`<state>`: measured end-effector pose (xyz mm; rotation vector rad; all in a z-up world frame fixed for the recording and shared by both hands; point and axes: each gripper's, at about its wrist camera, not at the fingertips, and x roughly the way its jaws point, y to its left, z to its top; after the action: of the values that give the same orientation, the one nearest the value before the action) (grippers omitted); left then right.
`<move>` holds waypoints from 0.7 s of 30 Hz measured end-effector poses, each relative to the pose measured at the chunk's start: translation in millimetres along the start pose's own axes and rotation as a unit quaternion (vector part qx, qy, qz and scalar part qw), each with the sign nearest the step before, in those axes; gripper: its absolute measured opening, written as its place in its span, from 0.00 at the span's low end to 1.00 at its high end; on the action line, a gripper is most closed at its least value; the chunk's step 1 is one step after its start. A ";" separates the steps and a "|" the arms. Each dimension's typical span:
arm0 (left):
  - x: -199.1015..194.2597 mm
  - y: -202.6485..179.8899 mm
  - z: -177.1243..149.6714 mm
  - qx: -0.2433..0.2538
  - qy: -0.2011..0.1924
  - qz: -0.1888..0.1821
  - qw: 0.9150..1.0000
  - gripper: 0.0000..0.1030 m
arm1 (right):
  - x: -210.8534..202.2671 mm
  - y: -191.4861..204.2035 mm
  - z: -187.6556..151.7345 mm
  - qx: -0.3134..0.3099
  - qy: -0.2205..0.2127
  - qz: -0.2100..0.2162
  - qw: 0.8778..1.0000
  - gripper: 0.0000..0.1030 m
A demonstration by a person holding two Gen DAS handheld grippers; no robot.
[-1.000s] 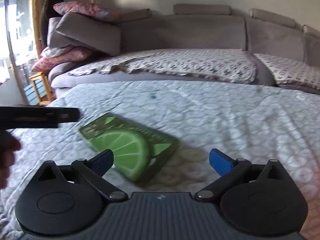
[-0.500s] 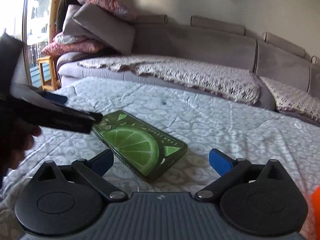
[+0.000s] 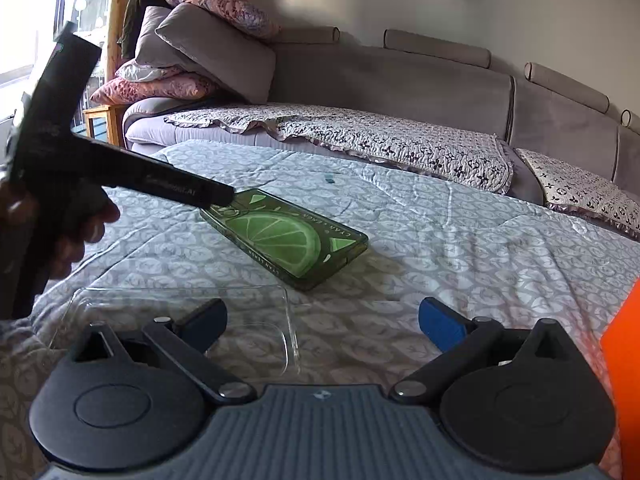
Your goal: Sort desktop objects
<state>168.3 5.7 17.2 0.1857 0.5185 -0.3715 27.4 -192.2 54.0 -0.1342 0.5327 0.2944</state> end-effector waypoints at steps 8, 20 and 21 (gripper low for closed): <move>1.0 28.6 1.7 -0.048 -0.013 0.052 0.997 0.93 | 33.6 10.4 33.7 -0.006 -0.005 0.007 1.000 1.00; -86.9 -53.1 -43.0 -0.112 0.035 0.167 0.979 0.91 | -6.5 1.4 -10.2 -0.047 0.016 0.066 0.997 0.73; -86.5 -65.4 -47.8 -0.112 0.036 0.177 0.977 0.90 | -4.3 0.8 -9.5 -0.046 0.023 0.070 0.996 0.64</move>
<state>51.8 -15.8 15.7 0.0704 0.5833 0.0426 19.1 -194.4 48.1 -0.1945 0.5759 0.4533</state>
